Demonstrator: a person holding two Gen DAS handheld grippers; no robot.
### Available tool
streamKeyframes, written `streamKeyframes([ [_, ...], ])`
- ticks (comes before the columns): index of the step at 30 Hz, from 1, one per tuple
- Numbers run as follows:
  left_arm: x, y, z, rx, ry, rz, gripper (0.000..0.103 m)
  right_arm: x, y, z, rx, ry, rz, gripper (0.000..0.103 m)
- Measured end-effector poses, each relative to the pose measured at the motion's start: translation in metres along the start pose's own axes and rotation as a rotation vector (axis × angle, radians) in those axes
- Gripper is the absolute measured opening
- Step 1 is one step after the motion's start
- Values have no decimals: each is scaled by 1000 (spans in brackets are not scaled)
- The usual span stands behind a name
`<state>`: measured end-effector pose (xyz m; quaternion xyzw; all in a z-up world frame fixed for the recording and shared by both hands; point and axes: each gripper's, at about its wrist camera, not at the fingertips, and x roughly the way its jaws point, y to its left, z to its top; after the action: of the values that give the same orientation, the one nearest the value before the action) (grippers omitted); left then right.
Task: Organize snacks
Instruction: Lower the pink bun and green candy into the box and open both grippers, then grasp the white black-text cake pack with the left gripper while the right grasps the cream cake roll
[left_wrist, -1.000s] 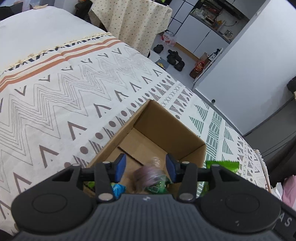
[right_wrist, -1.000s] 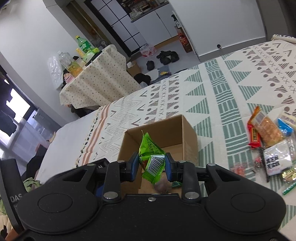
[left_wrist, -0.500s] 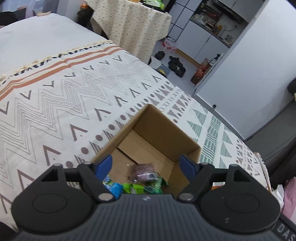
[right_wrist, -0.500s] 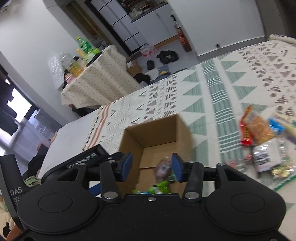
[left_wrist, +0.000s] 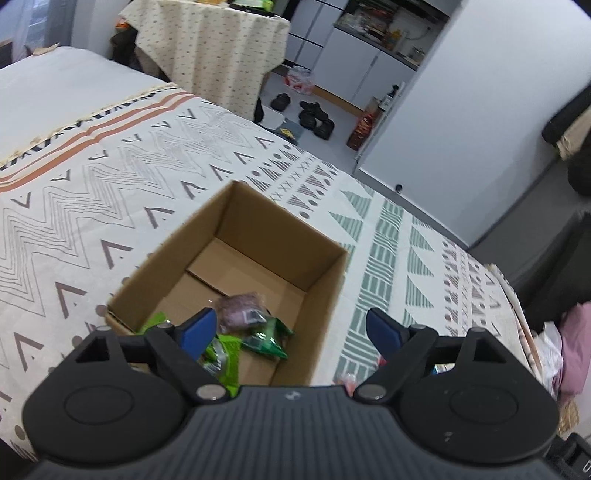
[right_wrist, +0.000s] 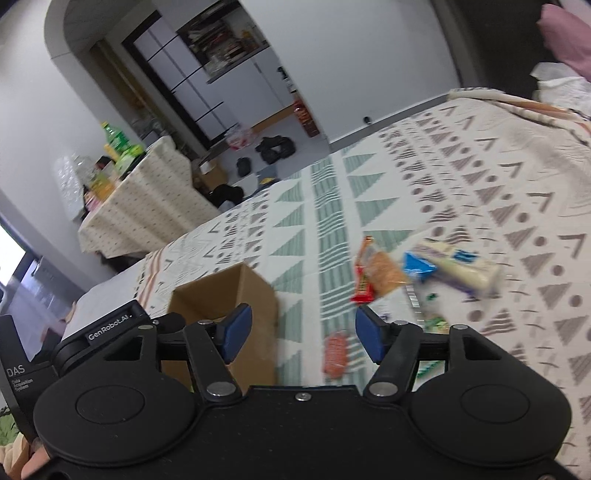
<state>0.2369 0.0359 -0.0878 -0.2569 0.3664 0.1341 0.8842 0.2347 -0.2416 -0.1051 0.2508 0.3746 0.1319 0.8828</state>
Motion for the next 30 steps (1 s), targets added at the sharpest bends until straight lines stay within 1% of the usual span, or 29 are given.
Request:
streamKeyframes([
  [4, 2, -11, -8, 35, 16, -13, 88, -8, -20, -1, 23, -6, -19, 62],
  [9, 3, -23, -19, 76, 30, -18, 88, -19, -39, 1, 21, -25, -51, 64],
  [15, 7, -39, -31, 138, 58, -46, 88, -27, -61, 4, 40, -37, -67, 64],
  [17, 7, -44, -34, 155, 59, -41, 88, -28, -66, 5, 39, -37, -70, 65],
  [19, 8, -49, -39, 187, 58, -42, 89, -29, -71, 5, 36, -37, -75, 68],
  [21, 12, -53, -42, 198, 81, -55, 92, -28, -76, 4, 34, -38, -78, 74],
  [23, 16, -55, -46, 196, 102, -69, 92, -27, -82, 3, 33, -34, -75, 75],
  [26, 19, -60, -52, 214, 107, -66, 93, -22, -93, 1, 41, -23, -76, 75],
  [30, 28, -67, -60, 224, 145, -89, 93, -12, -111, -4, 74, -12, -70, 75],
])
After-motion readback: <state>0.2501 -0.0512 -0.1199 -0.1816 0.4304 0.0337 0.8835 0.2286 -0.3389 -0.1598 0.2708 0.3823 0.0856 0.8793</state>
